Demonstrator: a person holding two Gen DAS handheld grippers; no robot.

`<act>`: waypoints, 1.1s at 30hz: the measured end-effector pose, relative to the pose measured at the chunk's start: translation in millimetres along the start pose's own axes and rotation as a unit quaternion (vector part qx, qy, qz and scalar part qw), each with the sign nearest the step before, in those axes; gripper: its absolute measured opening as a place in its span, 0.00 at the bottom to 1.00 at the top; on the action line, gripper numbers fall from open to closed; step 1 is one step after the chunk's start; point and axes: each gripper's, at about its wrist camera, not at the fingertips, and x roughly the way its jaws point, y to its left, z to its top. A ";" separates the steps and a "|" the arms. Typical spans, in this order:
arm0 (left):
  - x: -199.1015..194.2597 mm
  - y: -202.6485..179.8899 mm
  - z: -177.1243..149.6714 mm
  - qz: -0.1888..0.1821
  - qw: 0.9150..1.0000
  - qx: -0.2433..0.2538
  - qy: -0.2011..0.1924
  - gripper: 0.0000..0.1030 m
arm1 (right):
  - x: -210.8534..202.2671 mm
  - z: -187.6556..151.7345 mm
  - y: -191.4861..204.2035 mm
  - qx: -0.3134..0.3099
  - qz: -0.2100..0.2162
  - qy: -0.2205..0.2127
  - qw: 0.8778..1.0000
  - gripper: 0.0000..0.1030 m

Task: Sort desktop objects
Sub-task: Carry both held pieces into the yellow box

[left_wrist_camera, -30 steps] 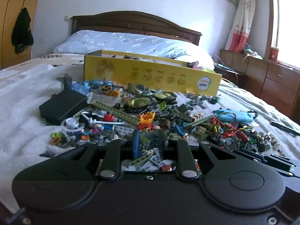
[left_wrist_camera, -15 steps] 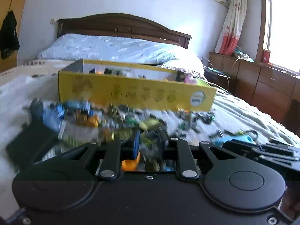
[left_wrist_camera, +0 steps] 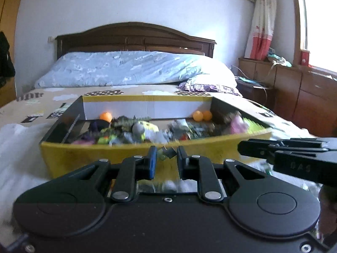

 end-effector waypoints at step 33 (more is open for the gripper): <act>168.8 70.0 48.8 0.104 0.991 -0.042 0.073 0.96 | 190.7 60.7 -36.5 -0.034 -0.069 0.073 0.994 1.00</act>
